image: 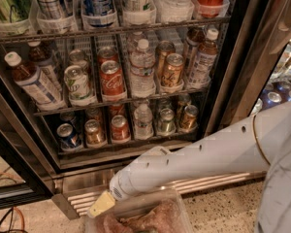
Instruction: Pick pepsi can from bottom shelf of fridge
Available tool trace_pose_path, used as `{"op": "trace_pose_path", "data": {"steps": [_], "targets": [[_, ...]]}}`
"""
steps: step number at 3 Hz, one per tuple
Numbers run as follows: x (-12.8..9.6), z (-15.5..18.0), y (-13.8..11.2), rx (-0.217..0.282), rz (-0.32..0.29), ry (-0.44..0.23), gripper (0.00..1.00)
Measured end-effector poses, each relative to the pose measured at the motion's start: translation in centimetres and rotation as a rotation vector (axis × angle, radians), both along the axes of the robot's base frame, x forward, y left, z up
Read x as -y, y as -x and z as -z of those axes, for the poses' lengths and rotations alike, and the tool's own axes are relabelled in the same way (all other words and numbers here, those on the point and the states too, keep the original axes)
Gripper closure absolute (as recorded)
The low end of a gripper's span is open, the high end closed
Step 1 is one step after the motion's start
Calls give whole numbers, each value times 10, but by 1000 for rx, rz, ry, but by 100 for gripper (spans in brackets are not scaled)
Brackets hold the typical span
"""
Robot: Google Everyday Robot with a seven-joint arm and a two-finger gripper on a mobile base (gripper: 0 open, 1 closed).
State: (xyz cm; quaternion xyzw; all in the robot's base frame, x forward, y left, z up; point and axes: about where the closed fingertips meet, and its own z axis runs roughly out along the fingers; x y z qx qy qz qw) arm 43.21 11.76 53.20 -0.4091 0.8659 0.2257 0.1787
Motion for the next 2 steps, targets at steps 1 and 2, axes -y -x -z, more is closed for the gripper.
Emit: {"op": "trace_pose_path", "data": {"steps": [1,2], "targets": [[0,0,0,0,0,0,0],[-18,8,-8,15,6,-70,0]]}}
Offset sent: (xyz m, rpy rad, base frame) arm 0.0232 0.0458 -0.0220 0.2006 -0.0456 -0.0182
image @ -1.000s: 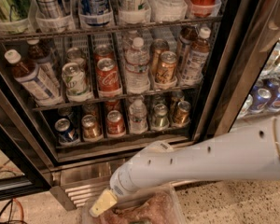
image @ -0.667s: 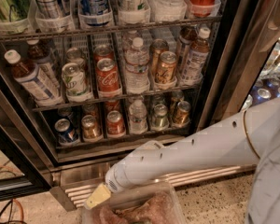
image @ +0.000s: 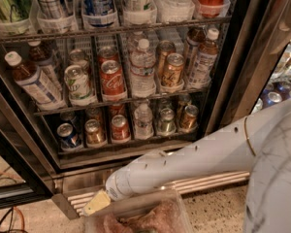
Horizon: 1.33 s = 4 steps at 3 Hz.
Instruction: Pick pepsi can from bottom shelf of fridge
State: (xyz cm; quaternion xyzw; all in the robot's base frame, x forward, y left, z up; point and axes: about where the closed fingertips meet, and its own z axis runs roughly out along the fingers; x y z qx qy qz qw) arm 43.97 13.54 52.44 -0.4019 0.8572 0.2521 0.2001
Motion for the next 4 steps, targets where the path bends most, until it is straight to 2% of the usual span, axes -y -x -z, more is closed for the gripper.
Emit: {"op": "trace_pose_path", "data": {"steps": [1,2,3,4], "targets": [[-35,3,-32,24,63,-129,0],[-79,-10,-79,62,138,-227,0],[-81,-10,-78,62,136,-227,0],[-95,-11,-84,96,138,-255,0]]}}
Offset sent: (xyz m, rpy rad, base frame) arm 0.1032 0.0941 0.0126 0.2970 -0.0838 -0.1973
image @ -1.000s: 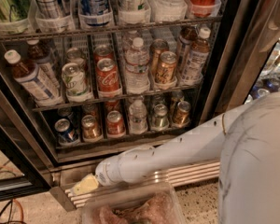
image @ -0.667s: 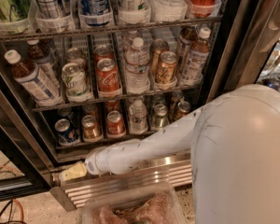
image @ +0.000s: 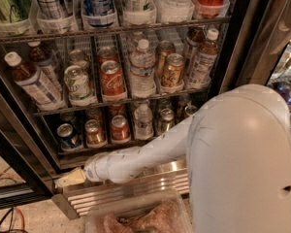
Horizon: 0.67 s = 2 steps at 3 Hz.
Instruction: Pick pepsi can from bottom shelf of fridge
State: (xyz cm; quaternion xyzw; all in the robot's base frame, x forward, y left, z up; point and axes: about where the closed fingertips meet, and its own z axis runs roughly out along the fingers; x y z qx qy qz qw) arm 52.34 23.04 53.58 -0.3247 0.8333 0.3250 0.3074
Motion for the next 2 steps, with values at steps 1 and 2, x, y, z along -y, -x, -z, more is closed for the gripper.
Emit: {"op": "trace_pose_path", "data": {"steps": [1,2], "targets": [[-22,-4,-11,64,22,-10,0],[-45,-7,-11,102,40,-8,0]]}}
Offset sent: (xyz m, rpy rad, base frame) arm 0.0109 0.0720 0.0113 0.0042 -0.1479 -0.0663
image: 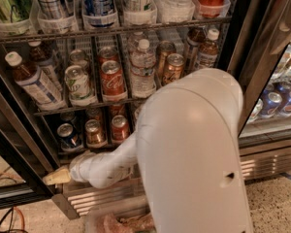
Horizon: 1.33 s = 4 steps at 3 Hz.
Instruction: Pick pepsi can from bottom shelf of fridge
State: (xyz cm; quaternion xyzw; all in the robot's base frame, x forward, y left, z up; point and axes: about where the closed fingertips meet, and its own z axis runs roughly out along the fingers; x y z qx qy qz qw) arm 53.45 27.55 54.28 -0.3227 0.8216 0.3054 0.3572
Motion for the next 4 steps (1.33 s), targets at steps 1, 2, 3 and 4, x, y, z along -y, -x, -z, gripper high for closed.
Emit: {"op": "trace_pose_path", "data": {"steps": [1,2,3,4], "targets": [[-16,-8,10,26,-5,-11,0],[-19,-15,23,40,4,-17,2],[-12,-17,30,46,38,-11,4],[7,-14,23,50,114,20,14]]}}
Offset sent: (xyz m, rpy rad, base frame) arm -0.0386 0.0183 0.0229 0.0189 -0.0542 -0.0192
